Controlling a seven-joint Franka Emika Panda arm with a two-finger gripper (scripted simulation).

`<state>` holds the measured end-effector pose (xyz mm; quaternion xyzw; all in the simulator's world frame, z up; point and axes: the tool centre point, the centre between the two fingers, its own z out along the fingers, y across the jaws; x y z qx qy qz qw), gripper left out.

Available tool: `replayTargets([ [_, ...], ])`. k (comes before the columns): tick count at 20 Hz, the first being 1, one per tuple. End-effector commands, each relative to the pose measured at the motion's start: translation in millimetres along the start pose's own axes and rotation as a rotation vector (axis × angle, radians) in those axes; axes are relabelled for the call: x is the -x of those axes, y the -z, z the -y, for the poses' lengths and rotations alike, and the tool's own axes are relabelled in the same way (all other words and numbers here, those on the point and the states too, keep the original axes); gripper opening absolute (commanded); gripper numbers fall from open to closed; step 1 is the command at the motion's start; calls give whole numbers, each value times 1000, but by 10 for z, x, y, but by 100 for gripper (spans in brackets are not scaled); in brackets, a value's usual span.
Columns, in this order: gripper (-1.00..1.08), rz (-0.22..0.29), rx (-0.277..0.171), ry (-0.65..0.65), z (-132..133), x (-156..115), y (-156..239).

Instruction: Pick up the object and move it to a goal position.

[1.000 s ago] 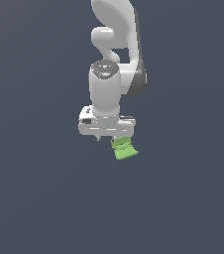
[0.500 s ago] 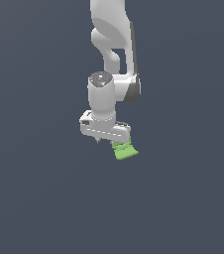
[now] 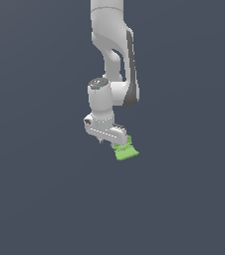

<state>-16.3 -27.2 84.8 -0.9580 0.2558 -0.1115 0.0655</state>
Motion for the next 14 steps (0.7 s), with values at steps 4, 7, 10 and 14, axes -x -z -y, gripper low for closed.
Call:
replayTargets([
  [4,28,-33,-64,-145,-51,148,-103],
  [7,28,-47,-105,-225,-65,234,-137],
  [10,28,-59,-148,-306,-72,321,-154],
  [14,28,-70,-209,-412,-72,432,-151],
])
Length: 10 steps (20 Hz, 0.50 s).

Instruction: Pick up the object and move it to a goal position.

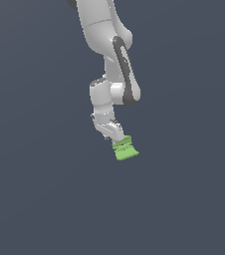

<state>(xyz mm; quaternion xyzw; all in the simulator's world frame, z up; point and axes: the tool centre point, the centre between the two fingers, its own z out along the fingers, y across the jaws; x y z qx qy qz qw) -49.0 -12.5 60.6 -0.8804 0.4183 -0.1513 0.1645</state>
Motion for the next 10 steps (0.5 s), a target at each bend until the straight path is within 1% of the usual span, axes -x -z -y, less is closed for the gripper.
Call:
replayTargets([
  [1,28,-6,-36,-65,-17,59,20],
  [6,28,-10,-93,-164,-38,153,59],
  [10,28,-10,-125,-218,-45,202,89],
])
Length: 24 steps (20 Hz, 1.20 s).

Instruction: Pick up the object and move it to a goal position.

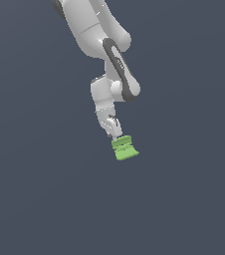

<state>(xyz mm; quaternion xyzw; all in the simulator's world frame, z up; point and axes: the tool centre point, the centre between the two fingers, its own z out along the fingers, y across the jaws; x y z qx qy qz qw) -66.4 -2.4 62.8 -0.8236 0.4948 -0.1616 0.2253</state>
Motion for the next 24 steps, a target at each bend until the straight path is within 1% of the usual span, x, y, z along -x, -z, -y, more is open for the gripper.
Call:
replayTargets([
  [1,28,0,-19,-30,1,30,21],
  [6,28,1,-35,-56,-4,53,39],
  [11,28,1,-32,-53,-5,50,15],
  [20,28,0,-33,-55,-4,56,-224],
  [24,28,0,-35,-57,3,55,-262],
])
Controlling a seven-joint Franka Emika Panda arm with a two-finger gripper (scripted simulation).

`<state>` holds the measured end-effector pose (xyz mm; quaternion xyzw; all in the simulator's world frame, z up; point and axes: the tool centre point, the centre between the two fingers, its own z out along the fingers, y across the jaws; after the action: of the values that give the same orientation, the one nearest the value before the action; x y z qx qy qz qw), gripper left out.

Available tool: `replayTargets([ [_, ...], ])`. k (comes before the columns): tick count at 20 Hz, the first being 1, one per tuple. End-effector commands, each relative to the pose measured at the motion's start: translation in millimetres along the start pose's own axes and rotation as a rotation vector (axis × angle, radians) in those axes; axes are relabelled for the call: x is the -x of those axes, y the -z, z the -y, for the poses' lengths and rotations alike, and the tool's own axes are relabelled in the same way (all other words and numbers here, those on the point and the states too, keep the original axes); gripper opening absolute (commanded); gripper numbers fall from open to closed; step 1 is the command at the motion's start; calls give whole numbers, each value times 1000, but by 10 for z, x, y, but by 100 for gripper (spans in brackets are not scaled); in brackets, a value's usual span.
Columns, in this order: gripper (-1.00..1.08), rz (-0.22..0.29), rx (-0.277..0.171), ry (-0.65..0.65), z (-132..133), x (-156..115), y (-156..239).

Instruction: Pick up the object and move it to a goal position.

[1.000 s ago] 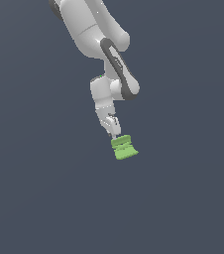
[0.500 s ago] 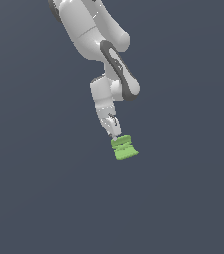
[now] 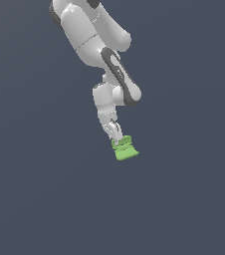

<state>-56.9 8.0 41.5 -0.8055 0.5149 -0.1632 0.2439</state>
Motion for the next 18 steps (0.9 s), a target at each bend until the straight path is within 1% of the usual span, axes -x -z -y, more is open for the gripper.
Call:
replayTargets([
  [1,-100,0,-1,0,2,-3,-14],
  [12,-100,-1,-1,0,7,-4,-9],
  [18,-100,-1,-1,0,100,0,67],
])
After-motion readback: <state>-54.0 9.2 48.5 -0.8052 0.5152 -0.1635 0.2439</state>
